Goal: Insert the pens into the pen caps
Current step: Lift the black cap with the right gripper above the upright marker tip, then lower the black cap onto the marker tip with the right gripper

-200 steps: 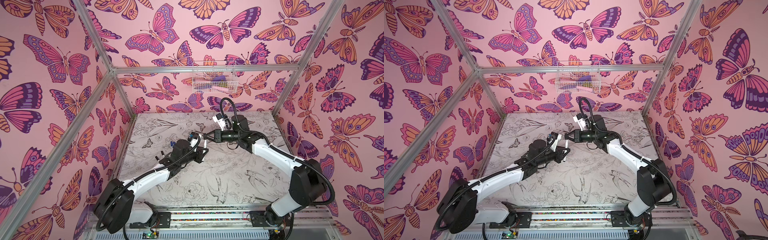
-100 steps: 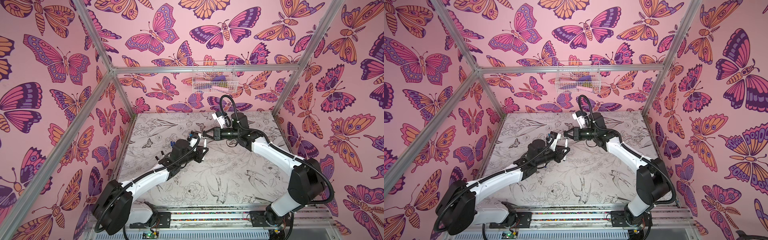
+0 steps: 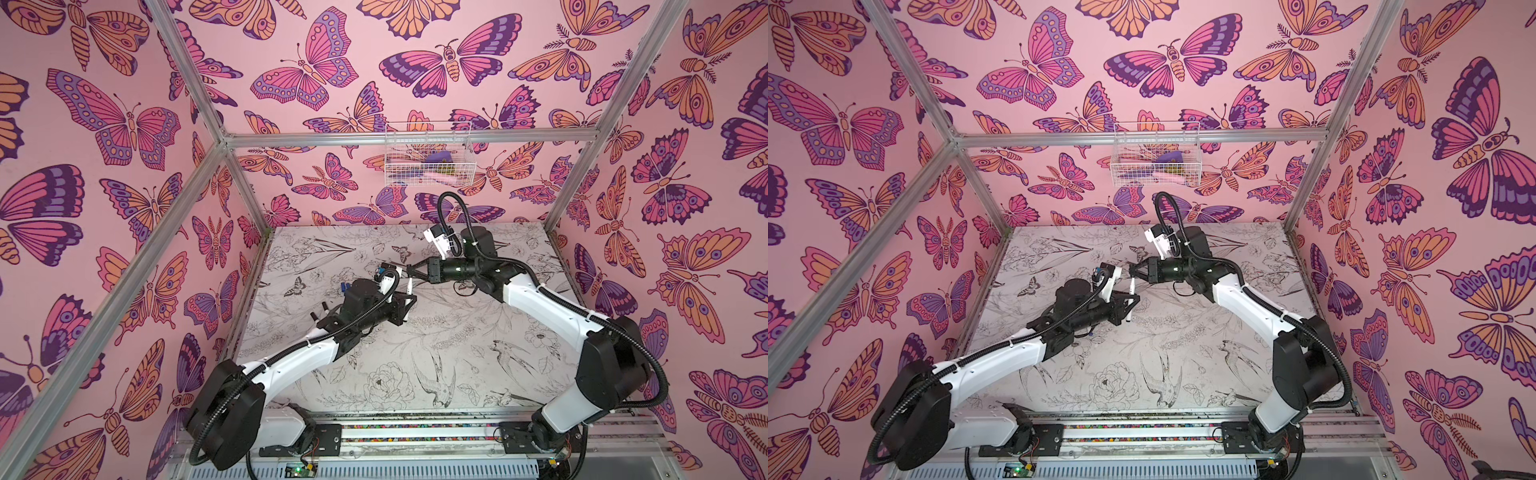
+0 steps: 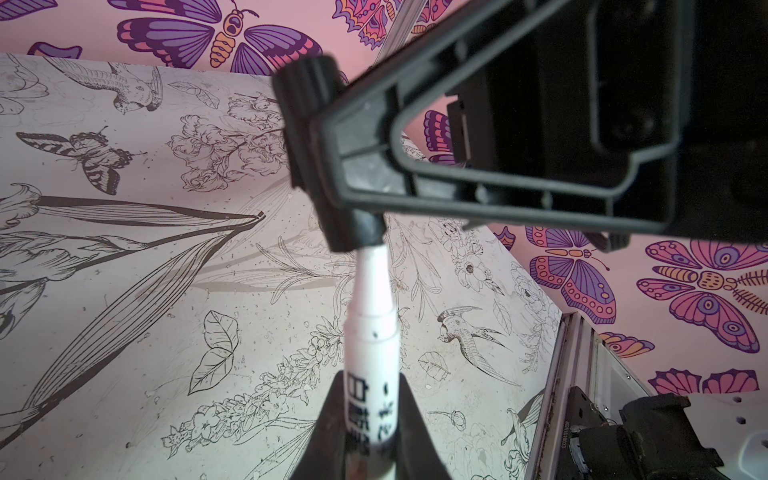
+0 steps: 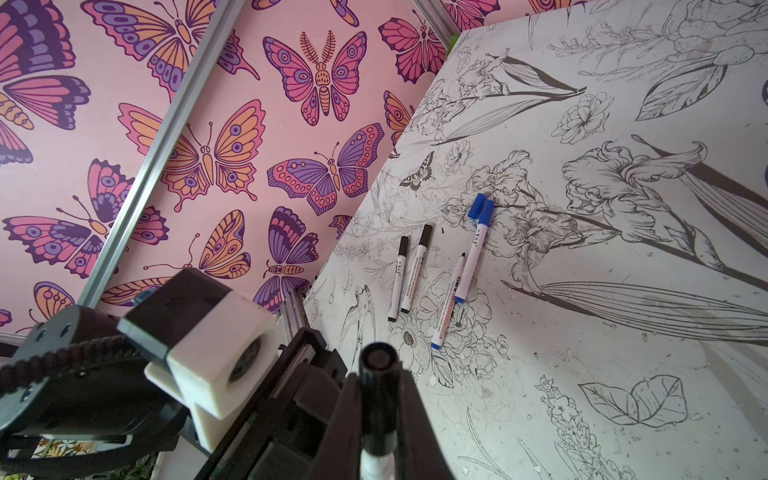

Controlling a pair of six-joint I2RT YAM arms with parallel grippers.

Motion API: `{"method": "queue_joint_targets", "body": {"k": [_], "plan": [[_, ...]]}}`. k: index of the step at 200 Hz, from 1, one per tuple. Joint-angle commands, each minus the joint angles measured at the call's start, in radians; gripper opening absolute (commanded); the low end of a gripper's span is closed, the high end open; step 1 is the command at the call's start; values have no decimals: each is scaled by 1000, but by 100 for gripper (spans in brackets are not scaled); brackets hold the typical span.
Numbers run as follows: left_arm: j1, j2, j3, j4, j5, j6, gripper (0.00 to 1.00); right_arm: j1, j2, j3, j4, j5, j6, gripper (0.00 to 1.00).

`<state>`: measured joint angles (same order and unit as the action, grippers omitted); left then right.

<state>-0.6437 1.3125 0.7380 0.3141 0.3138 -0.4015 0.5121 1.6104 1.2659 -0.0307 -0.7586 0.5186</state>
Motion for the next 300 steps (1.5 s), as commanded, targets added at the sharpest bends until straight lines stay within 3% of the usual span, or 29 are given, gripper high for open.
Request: {"method": "queue_joint_targets", "body": {"k": [1,161,300], "plan": [[-4,-20,-5,25,-6,1,0,-1,-26,6,-12,7,-21,0],[-4,-12,-3,27,-3,-3,0,-21,-46,-3,50,-36,40,0],[-4,-21,-12,28,-8,-2,0,0,-17,-14,23,-21,5,0]]}}
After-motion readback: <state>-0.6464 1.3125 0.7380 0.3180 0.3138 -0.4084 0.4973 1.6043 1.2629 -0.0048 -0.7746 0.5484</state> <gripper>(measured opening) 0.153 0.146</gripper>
